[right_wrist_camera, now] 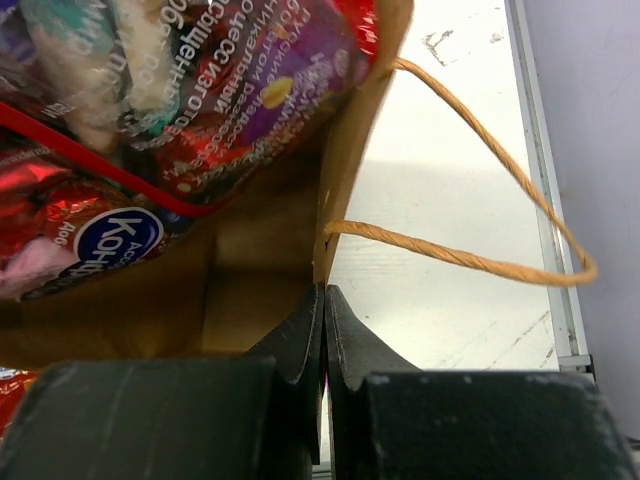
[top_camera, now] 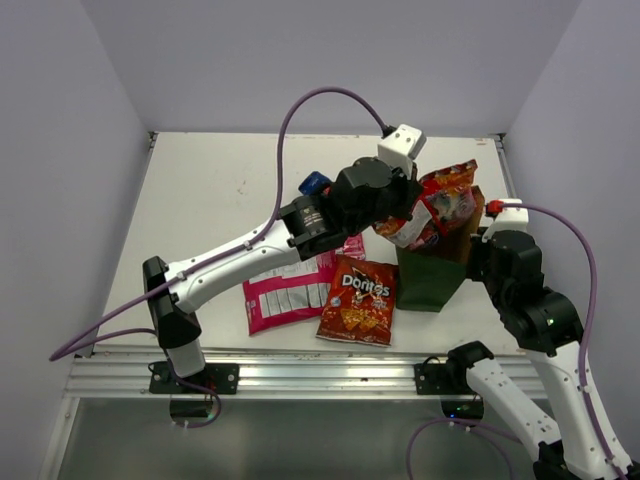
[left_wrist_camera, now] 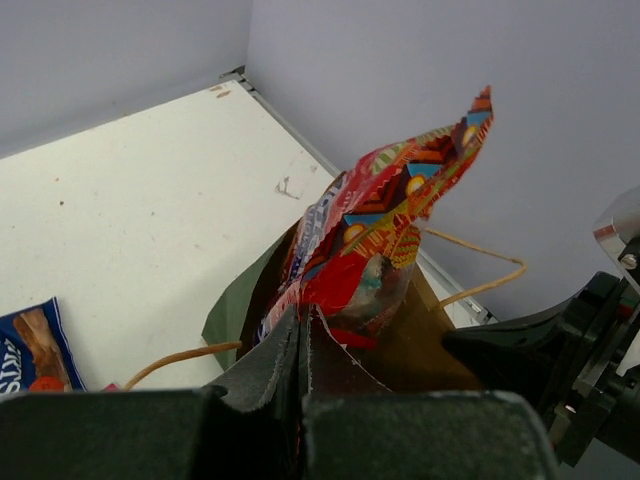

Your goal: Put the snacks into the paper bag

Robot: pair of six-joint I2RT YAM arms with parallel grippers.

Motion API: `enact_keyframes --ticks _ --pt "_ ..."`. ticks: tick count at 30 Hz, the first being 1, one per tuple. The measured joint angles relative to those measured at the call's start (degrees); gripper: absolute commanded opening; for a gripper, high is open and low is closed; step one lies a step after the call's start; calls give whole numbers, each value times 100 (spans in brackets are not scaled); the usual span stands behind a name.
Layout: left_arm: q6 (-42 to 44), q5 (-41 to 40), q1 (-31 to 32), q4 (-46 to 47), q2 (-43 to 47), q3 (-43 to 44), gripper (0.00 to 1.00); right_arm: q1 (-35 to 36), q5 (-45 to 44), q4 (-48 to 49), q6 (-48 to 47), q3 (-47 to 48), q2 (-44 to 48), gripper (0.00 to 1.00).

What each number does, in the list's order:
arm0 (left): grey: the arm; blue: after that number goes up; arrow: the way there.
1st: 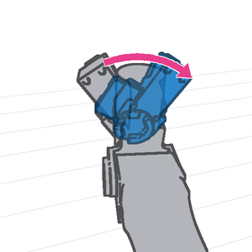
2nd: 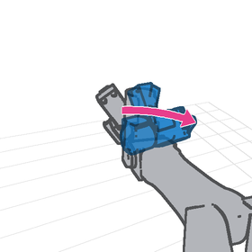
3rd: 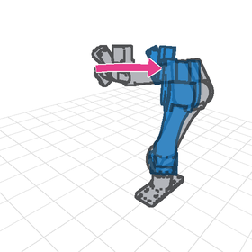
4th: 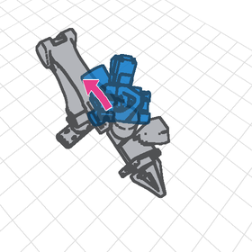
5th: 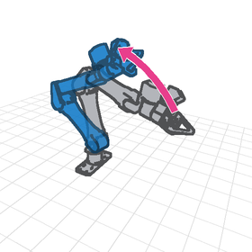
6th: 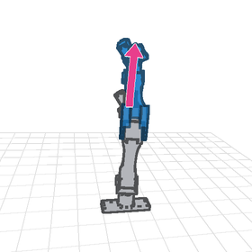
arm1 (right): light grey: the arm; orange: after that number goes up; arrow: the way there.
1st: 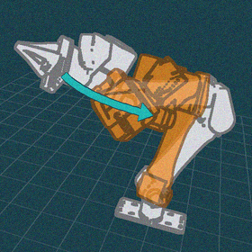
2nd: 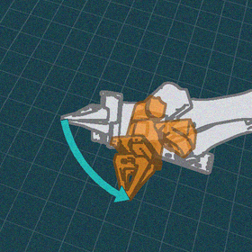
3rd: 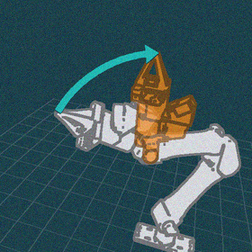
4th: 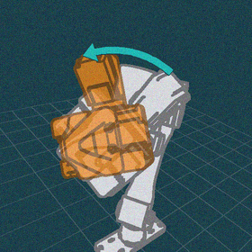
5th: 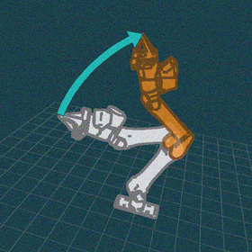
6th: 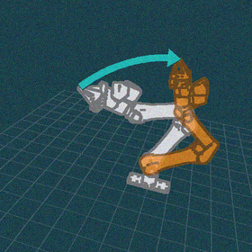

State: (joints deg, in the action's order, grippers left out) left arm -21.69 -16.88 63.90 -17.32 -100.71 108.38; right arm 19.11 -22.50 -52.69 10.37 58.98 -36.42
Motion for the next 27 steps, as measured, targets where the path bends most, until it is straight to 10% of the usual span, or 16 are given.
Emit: enact_keyframes --ticks 18,27 --pt "-407 474 225 -282 -839 525 10 0 2 15 -4 0 0 0" --pt "-107 616 629 1235 -557 960 12 0 2 7 -13 0 0 0"
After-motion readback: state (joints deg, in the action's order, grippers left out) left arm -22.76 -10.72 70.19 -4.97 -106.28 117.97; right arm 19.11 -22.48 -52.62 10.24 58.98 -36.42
